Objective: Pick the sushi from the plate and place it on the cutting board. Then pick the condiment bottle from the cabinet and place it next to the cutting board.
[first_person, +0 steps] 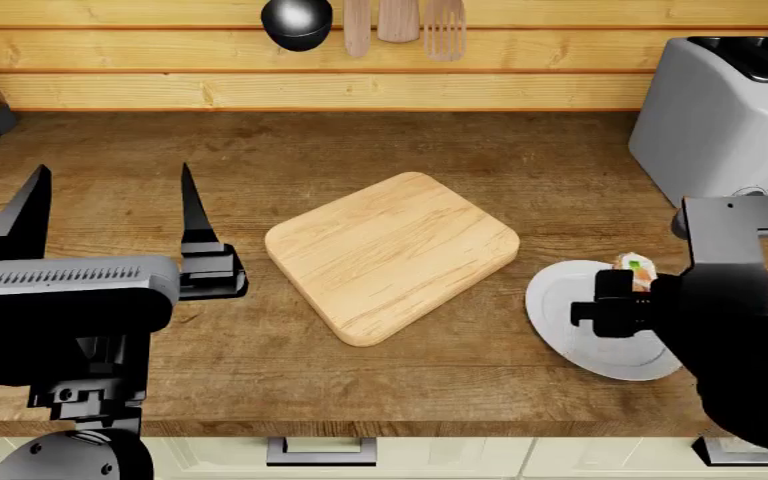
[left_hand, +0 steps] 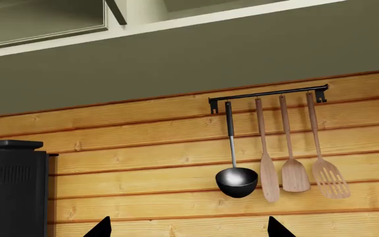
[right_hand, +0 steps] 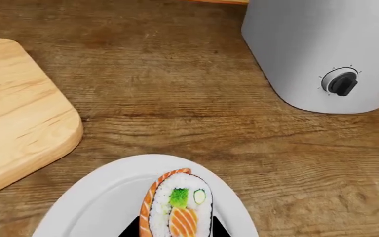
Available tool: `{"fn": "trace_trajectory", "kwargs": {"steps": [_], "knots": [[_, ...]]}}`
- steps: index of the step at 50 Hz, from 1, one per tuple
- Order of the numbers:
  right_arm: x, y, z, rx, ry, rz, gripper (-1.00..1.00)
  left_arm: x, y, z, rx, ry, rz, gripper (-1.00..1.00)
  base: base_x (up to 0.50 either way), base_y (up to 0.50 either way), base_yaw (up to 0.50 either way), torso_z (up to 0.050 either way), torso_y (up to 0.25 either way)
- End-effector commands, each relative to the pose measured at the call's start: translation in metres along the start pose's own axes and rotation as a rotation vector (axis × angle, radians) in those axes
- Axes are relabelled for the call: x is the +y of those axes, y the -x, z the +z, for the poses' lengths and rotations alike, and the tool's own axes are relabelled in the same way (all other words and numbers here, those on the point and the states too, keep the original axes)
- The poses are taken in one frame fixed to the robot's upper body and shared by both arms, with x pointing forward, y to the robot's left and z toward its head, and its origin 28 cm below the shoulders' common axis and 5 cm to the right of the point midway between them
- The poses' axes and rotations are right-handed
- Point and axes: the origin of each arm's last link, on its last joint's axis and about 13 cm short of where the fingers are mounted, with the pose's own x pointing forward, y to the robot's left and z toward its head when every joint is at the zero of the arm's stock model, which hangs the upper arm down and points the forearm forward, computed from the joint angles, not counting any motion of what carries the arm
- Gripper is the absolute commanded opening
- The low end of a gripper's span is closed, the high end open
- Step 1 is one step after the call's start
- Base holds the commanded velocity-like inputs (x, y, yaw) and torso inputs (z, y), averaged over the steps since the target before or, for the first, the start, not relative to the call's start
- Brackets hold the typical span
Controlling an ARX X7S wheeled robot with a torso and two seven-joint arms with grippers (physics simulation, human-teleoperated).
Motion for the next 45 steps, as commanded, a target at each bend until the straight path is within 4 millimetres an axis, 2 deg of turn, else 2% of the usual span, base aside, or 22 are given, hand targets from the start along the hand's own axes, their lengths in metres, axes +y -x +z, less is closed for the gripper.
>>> {"fn": "trace_trajectory", "kwargs": {"steps": [1,10,26,31,45], "knots": [[0.009,0.013,0.026,-0.109,0.009,0.049,-1.0,0.0,0.0,0.0,-0.001,0.0,-0.001,1.0,0.0,0.0,0.0,0.0,0.0],[0.048,0.004,0.059,-0.154,0.114,0.149,-1.0,0.002,0.0,0.001,-0.002,0.004,0.004,1.0,0.0,0.0,0.0,0.0,0.0],[0.115,-0.037,0.098,-0.158,0.218,0.281,-1.0,0.004,-0.001,0.002,-0.003,0.013,0.011,1.0,0.0,0.0,0.0,0.0,0.0],[0.129,-0.048,0.101,-0.147,0.229,0.302,-1.0,0.005,-0.001,0.003,-0.003,0.017,0.015,1.0,0.0,0.0,0.0,0.0,0.0],[0.155,-0.074,0.094,-0.098,0.27,0.33,-1.0,0.006,-0.002,0.003,-0.003,0.024,0.021,1.0,0.0,0.0,0.0,0.0,0.0]]}}
